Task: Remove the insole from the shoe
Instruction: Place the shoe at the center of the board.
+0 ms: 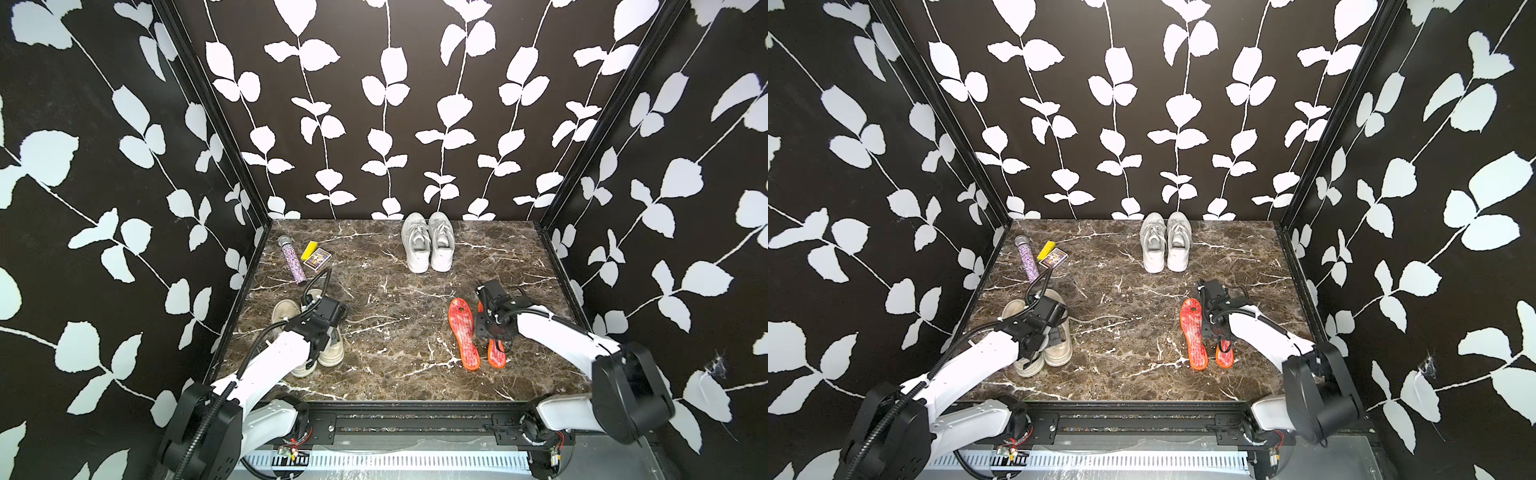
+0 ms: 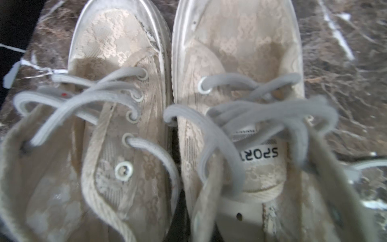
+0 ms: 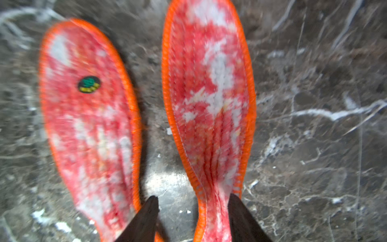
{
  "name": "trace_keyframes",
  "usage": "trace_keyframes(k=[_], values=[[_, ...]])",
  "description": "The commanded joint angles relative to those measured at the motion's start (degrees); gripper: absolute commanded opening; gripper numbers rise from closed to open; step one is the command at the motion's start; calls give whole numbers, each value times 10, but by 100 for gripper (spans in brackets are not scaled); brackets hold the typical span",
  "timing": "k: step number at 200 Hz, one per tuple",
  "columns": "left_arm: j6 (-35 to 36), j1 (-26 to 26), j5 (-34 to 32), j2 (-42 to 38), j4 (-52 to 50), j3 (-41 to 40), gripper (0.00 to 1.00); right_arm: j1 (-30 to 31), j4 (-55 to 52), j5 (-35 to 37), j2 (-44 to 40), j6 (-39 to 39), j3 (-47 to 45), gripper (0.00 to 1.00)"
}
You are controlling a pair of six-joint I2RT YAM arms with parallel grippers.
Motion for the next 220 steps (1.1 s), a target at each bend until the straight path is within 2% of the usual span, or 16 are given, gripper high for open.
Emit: trace_keyframes(k=[1,7,31,68,112,165,187,201,220], values=[[3,10,-25,-25,-17,-3,0,-2,11,-2,-33,2,-11,58],[2,10,-23,-26,-18,-4,0,-2,13,-2,-41,2,-11,59],[-2,11,-22,-28,-25,0,15,-2,16,-1,-73,0,-11,63],[4,10,-21,-33,-34,18,36,-2,20,-2,-104,-7,-11,65],[5,2,-43,-53,-54,61,50,-1,40,-25,-111,-1,-22,64],[9,-68,-114,-33,-66,135,67,-1,66,-51,-115,-2,-13,64],[24,-101,-127,-7,-44,172,71,-1,77,-58,-117,-2,-4,64],[66,-112,-101,10,26,180,73,-1,87,-65,-119,-2,0,64],[105,-112,-24,55,119,202,75,1,107,-78,-120,1,0,64]])
